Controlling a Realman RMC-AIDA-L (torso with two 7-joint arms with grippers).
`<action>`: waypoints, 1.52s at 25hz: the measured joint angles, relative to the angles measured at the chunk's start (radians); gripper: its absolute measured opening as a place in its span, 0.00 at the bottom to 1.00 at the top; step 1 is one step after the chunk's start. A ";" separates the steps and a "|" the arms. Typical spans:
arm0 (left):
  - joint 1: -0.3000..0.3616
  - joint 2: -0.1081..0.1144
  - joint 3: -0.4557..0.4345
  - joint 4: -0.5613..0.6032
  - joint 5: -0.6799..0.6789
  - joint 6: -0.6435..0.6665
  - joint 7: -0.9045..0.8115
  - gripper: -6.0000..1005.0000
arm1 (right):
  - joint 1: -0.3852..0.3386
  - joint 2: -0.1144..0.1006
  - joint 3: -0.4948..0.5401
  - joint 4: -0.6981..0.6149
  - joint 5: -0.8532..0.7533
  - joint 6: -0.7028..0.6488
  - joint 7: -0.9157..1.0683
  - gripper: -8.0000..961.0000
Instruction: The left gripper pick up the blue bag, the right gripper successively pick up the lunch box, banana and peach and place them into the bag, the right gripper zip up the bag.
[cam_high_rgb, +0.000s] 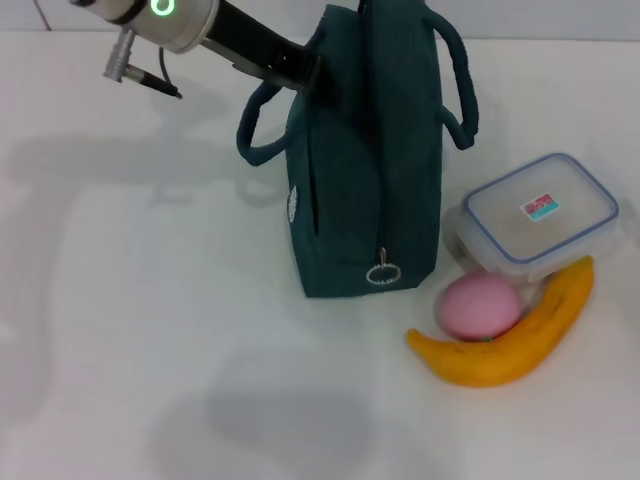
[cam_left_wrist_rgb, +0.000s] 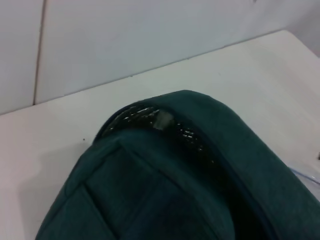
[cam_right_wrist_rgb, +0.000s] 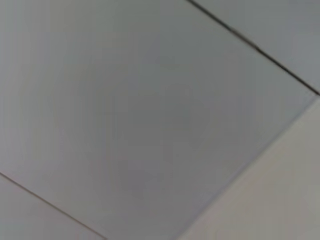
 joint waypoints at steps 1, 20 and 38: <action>0.000 -0.003 0.005 0.001 0.000 -0.002 0.002 0.09 | 0.013 0.001 -0.013 0.005 0.000 0.028 0.000 0.91; 0.024 -0.014 0.014 0.003 -0.003 -0.006 0.009 0.09 | 0.125 0.009 -0.117 0.072 -0.003 0.113 0.002 0.83; 0.027 -0.013 0.016 0.007 -0.005 -0.006 0.009 0.09 | 0.112 0.010 -0.121 0.085 0.002 0.041 0.072 0.35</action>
